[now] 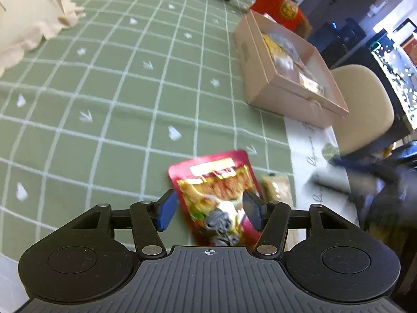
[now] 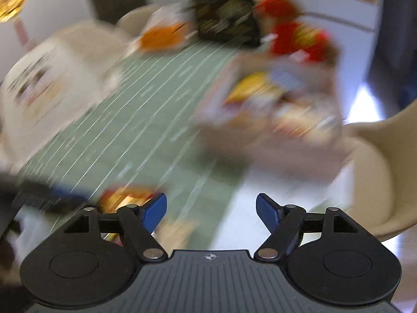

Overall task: Organize snacks
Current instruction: 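Grasp the red spicy-snack packet with the left tool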

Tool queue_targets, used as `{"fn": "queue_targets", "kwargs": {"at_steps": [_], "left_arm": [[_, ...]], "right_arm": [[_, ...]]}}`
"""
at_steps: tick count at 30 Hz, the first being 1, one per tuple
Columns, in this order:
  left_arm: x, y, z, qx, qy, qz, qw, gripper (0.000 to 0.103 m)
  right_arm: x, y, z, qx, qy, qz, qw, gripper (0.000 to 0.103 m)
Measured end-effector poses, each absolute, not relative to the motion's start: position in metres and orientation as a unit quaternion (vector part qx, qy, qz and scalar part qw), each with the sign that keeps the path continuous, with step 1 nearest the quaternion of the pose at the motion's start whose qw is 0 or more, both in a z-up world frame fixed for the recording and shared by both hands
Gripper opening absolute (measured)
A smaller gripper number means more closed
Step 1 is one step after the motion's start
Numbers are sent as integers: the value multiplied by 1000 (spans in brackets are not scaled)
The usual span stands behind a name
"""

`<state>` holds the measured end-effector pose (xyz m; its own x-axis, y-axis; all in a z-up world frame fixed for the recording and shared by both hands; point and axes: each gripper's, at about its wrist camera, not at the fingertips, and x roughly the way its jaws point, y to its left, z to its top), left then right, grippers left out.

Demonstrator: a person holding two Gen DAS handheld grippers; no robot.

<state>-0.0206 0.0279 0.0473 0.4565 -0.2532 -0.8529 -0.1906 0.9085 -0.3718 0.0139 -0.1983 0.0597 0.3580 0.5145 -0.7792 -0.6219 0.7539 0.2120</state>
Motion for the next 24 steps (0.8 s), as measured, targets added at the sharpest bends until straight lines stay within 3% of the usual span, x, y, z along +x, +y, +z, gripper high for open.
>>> {"fn": "queue_targets", "kwargs": {"at_steps": [9, 15, 24], "left_arm": [[-42, 9, 39, -220, 523, -4, 824, 58], [-32, 2, 35, -213, 524, -5, 825, 58], [-34, 5, 32, -204, 534, 0, 820, 56]], "right_arm": [[-10, -191, 27, -165, 437, 290, 835, 77], [4, -214, 26, -100, 445, 273, 847, 77], [-18, -195, 12, -93, 444, 294, 841, 78]]}}
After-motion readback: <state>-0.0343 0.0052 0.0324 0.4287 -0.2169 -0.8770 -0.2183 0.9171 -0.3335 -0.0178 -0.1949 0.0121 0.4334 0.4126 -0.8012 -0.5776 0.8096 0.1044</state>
